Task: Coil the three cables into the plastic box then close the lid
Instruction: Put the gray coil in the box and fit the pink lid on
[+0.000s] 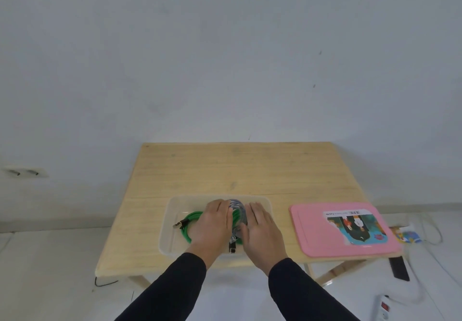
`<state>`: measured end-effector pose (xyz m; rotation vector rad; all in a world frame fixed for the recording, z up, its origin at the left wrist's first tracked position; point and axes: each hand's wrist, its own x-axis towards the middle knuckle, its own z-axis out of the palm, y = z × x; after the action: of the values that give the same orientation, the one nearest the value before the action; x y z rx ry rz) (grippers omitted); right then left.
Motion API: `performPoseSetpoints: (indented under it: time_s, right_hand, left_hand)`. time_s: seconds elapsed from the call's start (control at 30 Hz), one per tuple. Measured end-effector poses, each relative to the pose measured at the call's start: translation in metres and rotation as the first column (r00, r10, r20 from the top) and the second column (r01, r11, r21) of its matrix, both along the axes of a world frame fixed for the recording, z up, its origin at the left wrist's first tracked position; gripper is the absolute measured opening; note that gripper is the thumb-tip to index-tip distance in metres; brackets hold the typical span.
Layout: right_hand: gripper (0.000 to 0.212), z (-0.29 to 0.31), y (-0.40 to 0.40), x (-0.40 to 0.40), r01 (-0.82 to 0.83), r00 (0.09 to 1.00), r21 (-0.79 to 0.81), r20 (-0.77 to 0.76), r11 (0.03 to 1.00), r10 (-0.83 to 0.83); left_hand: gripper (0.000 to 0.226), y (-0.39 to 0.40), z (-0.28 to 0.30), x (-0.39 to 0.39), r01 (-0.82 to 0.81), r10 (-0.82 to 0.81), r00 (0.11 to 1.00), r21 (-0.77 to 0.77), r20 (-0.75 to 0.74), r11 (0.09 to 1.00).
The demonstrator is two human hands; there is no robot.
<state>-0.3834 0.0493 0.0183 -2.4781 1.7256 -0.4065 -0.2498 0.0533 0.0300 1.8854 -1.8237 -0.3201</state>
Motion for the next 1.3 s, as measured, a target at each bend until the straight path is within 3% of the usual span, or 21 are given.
performPoseSetpoints:
  time_s: [0.27,0.4,0.47,0.67,0.83,1.1,1.3]
  right_hand:
    - [0.048,0.02,-0.013,-0.058,0.074,0.994,-0.06,0.079,0.995,-0.069]
    - [0.046,0.016,-0.026,-0.113,0.153,0.982,-0.046,0.119,0.987,-0.147]
    - [0.046,0.007,-0.033,-0.147,0.186,0.977,-0.015,0.112,0.982,-0.183]
    - [0.047,-0.024,-0.051,-0.253,0.274,0.953,0.139,0.092,0.952,-0.287]
    - [0.04,-0.052,-0.065,-0.32,0.327,0.938,0.198,0.053,0.924,-0.343]
    - [0.047,-0.073,-0.076,-0.349,0.34,0.914,0.313,0.113,0.887,-0.391]
    - [0.047,-0.077,-0.083,-0.351,0.313,0.898,0.347,0.195,0.884,-0.394]
  left_hand:
    - [0.039,-0.018,0.024,-0.07,0.175,-0.175,0.984,-0.002,-0.024,0.985]
    - [0.038,-0.023,0.017,-0.122,0.177,-0.163,0.97,0.062,-0.179,0.982]
    - [0.039,-0.027,0.005,-0.15,0.178,-0.161,0.971,0.083,-0.175,0.981]
    - [0.041,-0.04,-0.052,-0.209,0.0,0.041,0.987,0.254,-0.156,0.967]
    - [0.045,-0.039,-0.078,-0.238,-0.161,0.195,0.975,0.274,-0.103,0.948]
    - [0.046,-0.041,-0.097,-0.262,-0.272,0.301,0.948,0.225,-0.105,0.936]
    - [0.047,-0.044,-0.097,-0.265,-0.313,0.351,0.914,0.198,-0.202,0.929]
